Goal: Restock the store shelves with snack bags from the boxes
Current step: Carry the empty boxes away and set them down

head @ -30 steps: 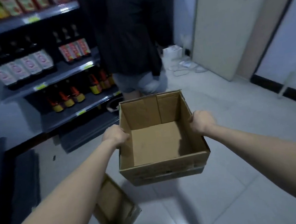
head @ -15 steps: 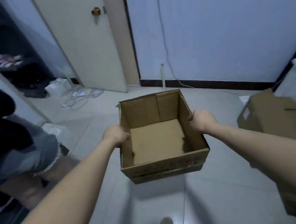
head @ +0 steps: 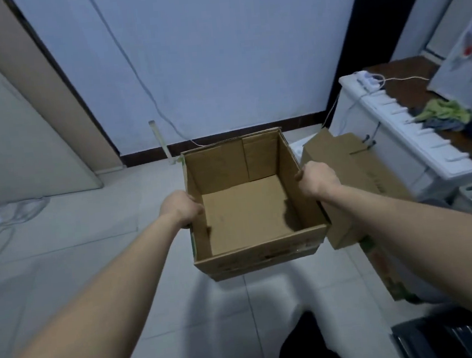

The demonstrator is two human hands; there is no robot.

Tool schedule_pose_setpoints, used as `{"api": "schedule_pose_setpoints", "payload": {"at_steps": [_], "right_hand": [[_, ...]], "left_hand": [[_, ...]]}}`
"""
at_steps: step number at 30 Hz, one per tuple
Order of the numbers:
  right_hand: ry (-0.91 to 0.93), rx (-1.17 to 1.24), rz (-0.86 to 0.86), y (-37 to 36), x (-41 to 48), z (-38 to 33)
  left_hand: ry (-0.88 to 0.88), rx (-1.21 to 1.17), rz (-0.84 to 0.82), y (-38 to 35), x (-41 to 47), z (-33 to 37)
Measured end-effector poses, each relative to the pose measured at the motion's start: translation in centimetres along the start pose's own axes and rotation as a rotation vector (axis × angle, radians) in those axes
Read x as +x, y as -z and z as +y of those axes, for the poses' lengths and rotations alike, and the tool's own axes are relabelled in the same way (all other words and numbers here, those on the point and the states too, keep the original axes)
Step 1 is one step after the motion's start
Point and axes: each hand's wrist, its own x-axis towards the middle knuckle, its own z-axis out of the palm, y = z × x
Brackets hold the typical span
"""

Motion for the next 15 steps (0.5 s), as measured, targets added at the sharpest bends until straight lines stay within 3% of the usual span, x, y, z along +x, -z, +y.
{"api": "schedule_pose_setpoints", "payload": {"at_steps": [9, 15], "right_hand": [[-0.051, -0.051, -0.151, -1.9, 19.5, 7.5], [-0.092, -0.110, -0.224, -6.2, 30.8, 11.2]], "left_hand": [[0.083, 0.019, -0.090, -8.7, 16.8, 10.3], [0.117, 0.052, -0.112, -16.5, 27.4, 13.0]]}}
